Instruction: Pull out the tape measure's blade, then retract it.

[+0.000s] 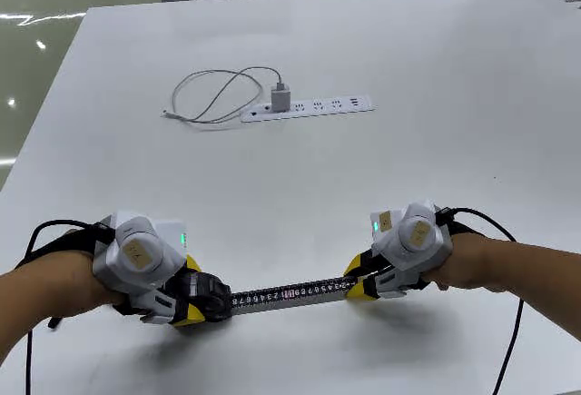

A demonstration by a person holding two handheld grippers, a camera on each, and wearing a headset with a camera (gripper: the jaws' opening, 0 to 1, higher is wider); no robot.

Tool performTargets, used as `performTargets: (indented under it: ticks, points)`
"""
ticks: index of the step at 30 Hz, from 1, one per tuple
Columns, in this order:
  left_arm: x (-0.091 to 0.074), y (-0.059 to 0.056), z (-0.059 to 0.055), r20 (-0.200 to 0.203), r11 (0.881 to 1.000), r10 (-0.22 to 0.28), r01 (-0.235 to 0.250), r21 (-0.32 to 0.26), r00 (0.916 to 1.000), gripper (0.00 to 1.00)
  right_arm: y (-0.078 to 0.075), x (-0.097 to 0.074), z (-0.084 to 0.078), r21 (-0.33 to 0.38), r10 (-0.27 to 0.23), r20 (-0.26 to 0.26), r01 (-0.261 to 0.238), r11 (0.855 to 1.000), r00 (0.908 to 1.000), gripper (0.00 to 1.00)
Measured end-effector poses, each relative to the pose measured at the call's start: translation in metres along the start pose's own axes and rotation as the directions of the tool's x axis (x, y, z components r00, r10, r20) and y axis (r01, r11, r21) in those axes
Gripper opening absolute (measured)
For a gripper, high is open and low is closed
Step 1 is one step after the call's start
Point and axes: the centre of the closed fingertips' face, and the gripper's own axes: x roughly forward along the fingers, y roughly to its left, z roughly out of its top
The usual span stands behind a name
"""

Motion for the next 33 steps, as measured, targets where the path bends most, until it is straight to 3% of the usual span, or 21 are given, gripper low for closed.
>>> performTargets:
  ticks: [21, 33]
  points:
    - [0.000, -0.001, 0.001, -0.001, 1.000, 0.002, -0.002, 0.002, 1.0000, 0.31, 0.000, -0.014, -0.013, 0.016, -0.004, -0.005, 0.004, 1.000, 1.0000, 0.09]
    - [0.000, -0.001, 0.001, 0.000, 1.000, 0.002, -0.002, 0.004, 1.0000, 0.31, -0.002, -0.014, -0.016, 0.018, -0.005, -0.006, 0.005, 1.000, 1.0000, 0.09]
